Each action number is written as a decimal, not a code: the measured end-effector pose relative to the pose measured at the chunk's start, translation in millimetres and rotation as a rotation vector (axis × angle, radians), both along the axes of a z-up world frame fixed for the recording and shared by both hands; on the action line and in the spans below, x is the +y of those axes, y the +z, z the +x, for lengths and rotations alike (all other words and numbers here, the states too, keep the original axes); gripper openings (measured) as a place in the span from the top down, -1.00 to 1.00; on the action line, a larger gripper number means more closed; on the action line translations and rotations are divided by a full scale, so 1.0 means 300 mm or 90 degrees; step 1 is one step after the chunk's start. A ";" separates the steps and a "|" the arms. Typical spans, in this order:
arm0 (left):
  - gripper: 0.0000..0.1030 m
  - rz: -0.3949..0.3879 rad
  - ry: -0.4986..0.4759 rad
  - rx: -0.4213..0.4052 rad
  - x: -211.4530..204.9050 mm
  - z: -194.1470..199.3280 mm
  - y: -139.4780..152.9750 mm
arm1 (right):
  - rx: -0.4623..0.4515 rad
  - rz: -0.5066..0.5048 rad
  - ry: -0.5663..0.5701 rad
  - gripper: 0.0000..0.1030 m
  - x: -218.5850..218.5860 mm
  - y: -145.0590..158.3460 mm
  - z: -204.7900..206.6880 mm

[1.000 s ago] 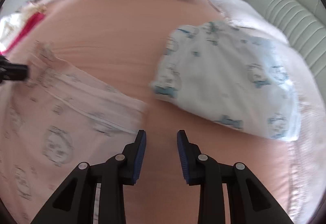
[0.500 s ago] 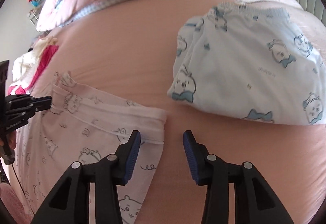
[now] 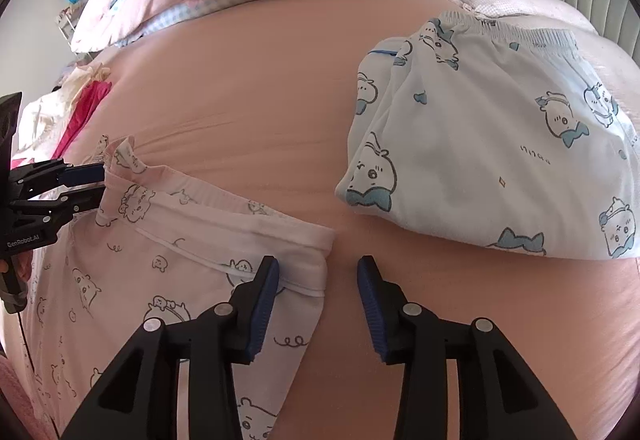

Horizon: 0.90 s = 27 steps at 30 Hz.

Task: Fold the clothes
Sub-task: 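Grasp the pants waistband edge with the left gripper while the right gripper grasps it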

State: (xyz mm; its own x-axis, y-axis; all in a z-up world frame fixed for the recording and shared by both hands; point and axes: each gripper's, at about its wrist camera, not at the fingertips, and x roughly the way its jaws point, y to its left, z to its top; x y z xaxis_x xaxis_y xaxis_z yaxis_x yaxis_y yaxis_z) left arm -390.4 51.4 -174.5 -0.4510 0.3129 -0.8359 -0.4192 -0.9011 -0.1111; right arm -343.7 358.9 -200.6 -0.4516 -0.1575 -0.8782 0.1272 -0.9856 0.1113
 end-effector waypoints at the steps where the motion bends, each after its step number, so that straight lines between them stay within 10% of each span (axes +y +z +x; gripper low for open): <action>1: 0.28 0.004 -0.003 0.000 -0.001 0.000 -0.002 | 0.001 0.002 0.001 0.10 -0.007 -0.003 0.000; 5: 0.85 -0.018 -0.010 0.006 0.030 -0.004 -0.024 | 0.015 0.016 0.014 0.13 -0.036 -0.013 0.006; 8: 0.91 -0.039 0.028 0.028 0.027 -0.007 -0.012 | 0.024 -0.008 0.034 0.87 -0.061 -0.015 0.023; 17: 0.92 -0.043 0.121 0.082 -0.051 -0.032 0.077 | 0.092 -0.006 -0.008 0.90 -0.027 0.090 0.015; 27: 0.88 -0.066 0.122 0.041 0.015 -0.187 -0.058 | 0.019 0.002 -0.085 0.89 0.055 0.019 -0.040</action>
